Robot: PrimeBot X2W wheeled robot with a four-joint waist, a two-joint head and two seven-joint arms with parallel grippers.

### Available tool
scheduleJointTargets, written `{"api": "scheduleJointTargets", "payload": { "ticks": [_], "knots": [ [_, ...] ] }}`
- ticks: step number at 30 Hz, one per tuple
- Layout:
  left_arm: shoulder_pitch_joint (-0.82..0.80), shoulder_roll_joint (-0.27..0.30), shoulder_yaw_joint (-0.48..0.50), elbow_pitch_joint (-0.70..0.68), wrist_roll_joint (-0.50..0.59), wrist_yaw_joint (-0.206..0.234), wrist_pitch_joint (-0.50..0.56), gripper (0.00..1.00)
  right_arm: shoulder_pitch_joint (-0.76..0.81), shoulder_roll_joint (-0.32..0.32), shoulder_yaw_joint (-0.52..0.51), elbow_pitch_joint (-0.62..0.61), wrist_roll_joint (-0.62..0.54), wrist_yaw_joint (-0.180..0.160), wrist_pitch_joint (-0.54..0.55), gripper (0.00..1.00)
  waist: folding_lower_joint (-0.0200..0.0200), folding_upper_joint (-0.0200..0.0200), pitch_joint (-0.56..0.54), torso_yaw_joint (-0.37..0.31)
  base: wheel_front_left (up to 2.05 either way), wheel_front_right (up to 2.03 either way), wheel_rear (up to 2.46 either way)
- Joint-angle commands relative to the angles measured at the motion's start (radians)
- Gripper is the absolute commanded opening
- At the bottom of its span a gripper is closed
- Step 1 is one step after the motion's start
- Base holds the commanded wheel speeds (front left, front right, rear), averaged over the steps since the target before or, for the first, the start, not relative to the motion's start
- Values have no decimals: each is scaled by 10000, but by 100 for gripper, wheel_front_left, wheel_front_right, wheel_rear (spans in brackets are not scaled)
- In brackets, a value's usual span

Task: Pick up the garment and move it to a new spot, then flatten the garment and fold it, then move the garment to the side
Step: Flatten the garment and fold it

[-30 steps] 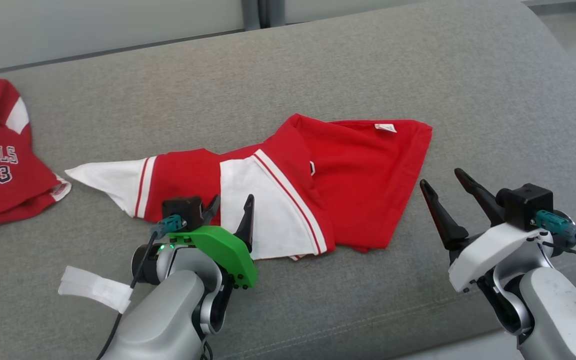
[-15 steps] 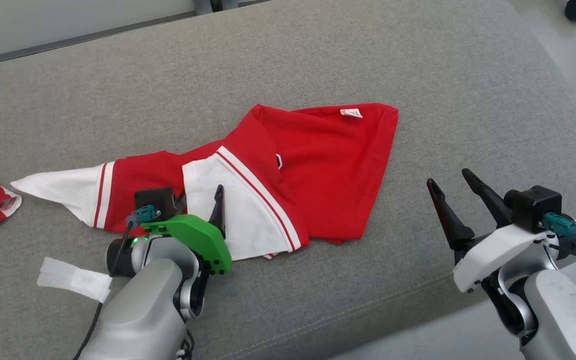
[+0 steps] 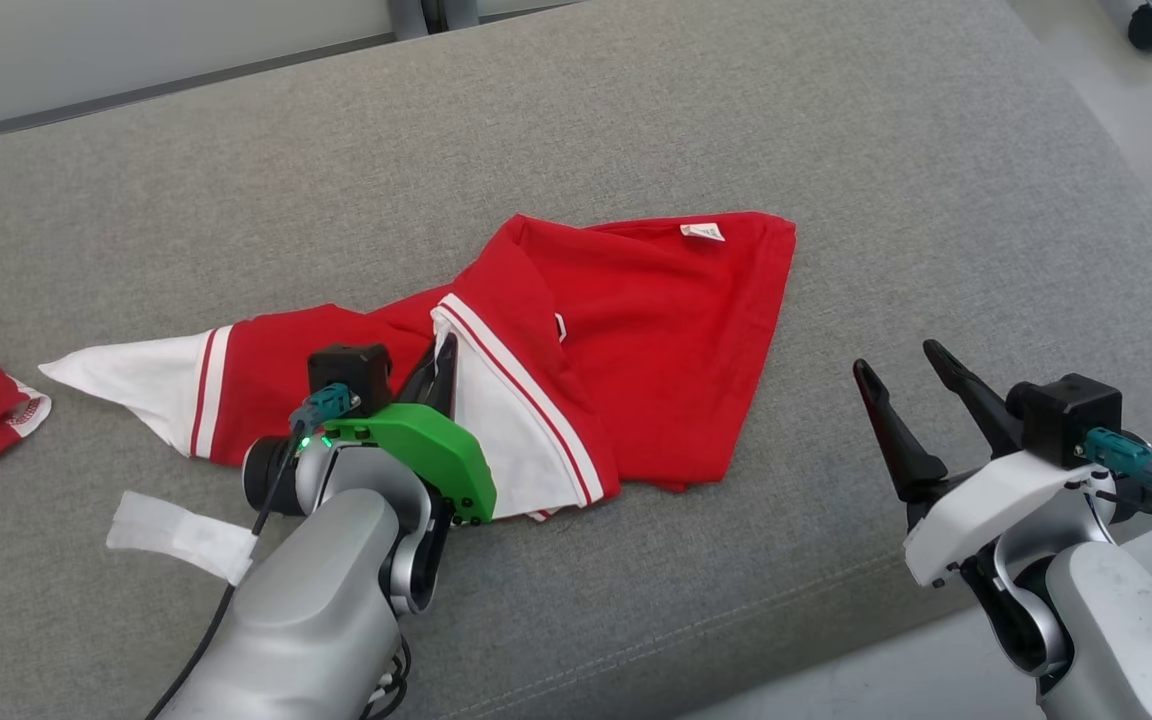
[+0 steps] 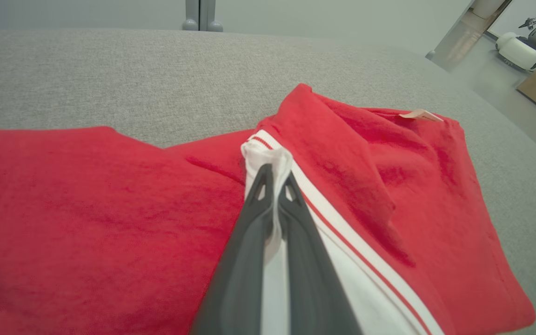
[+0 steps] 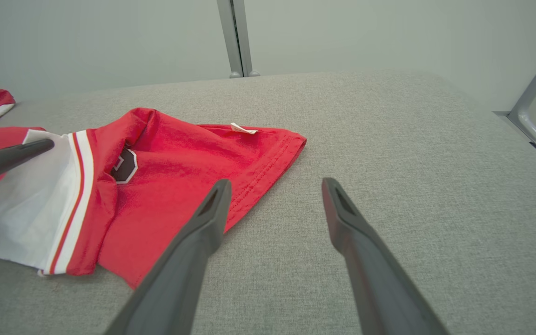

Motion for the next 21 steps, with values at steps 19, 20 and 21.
{"api": "scheduleJointTargets", "payload": {
  "ticks": [19, 20, 21],
  "knots": [
    [-3929, 1454, -103, -615, 2872, 612, -171, 0, -178, 61, 108, 166, 35, -11, -137, 100, 0, -1, -318, -117, 0, 0, 0],
    [-4063, 1596, -71, -1024, 3159, 624, -166, 0, -151, 68, 34, 174, 12, -11, -182, 100, 0, -1, -320, -82, 0, 0, 0],
    [-4067, 1724, -33, -1457, 3437, 648, -162, 0, -108, 78, -33, 183, -11, -11, -195, 100, 0, -1, -328, -40, 0, 0, 0]
  ]
}}
